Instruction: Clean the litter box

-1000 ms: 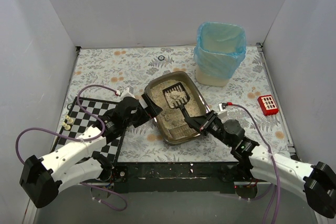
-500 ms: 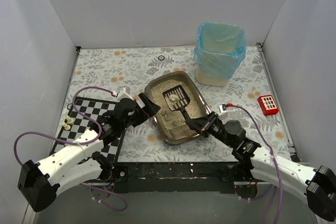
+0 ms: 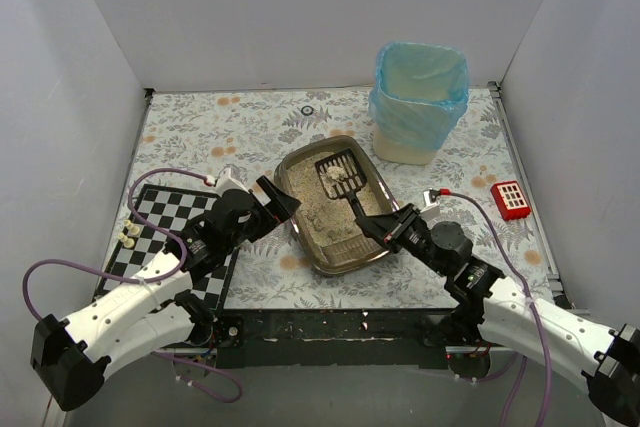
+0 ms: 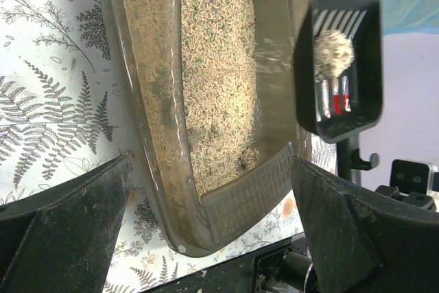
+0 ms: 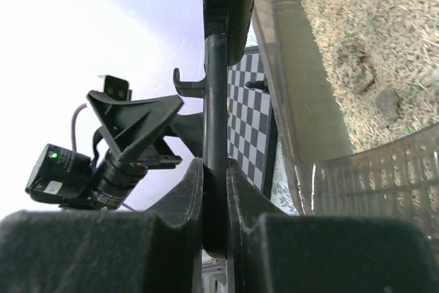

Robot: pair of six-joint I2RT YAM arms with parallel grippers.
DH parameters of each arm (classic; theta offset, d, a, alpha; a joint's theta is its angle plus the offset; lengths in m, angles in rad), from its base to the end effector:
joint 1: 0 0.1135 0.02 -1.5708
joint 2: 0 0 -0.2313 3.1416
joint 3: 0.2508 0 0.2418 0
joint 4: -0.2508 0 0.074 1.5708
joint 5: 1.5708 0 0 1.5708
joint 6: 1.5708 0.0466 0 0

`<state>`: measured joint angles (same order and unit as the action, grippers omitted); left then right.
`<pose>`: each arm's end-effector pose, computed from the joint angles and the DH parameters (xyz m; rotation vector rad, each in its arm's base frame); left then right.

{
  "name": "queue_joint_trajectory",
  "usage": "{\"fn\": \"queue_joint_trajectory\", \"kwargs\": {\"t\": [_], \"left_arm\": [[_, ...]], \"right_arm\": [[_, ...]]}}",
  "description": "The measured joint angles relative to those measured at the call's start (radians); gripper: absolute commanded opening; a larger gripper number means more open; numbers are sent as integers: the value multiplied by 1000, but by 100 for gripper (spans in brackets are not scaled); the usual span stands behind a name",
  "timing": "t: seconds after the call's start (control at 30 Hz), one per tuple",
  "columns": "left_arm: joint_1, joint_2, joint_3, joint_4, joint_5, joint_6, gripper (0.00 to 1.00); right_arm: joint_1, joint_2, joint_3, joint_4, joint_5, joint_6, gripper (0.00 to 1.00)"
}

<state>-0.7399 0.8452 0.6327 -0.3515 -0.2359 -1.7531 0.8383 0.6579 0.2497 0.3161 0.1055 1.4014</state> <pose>0.1617 -0.1328 0.2320 -1.2840 1.9955 -1.1467 0.1345 0.1422 0.2060 0.6260 1.8296 1.5408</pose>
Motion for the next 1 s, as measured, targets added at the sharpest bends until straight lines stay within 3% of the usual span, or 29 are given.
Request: {"fn": "queue_joint_trajectory", "kwargs": {"t": [0.27,0.57,0.73,1.0], "left_arm": [[0,-6,-2,-14,-7,-9,98],[0,-16,-4,-38,-21,-15,98],[0,-15,-4,-56,-35,-25,98],[0,-15,-3,-96,-60,-34,98]], "right_arm": [[-21,29,-6,18,-13,-13,1],[-37,124,-49,139,-83,36,1],[-108,193,-53,246,-146,78,1],[-125,182,-39,224,-175,54,1]]}}
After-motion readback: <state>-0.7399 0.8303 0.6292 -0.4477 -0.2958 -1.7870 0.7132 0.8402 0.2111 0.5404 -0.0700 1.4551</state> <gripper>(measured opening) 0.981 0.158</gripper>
